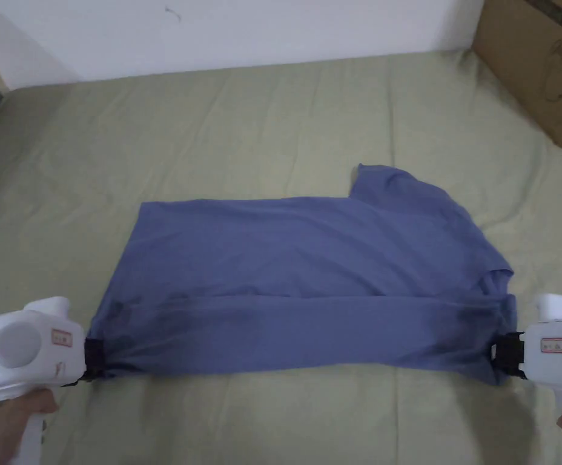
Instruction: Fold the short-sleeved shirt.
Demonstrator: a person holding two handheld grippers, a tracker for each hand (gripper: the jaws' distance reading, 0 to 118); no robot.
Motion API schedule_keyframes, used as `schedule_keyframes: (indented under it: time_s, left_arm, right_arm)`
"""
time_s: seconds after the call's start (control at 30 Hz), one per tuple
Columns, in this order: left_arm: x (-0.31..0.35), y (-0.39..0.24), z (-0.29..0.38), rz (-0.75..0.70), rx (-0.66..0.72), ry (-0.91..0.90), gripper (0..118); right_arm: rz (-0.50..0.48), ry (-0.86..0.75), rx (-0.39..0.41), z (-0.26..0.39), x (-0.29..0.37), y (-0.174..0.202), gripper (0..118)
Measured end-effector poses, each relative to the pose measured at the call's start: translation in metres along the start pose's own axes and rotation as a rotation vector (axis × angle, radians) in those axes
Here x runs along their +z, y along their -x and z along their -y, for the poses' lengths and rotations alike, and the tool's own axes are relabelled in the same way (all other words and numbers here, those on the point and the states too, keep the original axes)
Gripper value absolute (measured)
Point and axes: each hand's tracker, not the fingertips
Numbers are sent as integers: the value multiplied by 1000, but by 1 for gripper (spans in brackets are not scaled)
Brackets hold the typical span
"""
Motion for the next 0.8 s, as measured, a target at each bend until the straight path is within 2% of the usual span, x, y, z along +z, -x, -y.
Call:
schedule_keyframes:
  time_s: [0.03,0.1,0.17,0.3,0.4,0.53,0.6,0.8]
  left_arm:
    - [2,0,0,2,-1,-3,7]
    - [7,1,1,8,-3,-9,7]
    - [12,4,2,19,-7,-16,7]
    - [25,11,7,39,-17,-25,7]
    - [35,15,18,39,-47,-25,7]
    - [49,30,45,48,-40,-8,7]
    - [54,39,68,88,-9,10,7]
    - [58,51,131,56,11,86,7]
  right_arm:
    - [-4,15,19,-1,-1,1,10]
    - [80,2,28,-1,-1,5,10]
    - [62,-8,18,-2,5,2,10]
    - [86,-37,9,-1,29,-12,10]
    - [15,-53,-44,2,51,-28,10]
    - [55,-56,18,21,77,-35,10]
    - [46,-37,16,40,89,-38,10]
    - [53,51,1,94,92,-49,10]
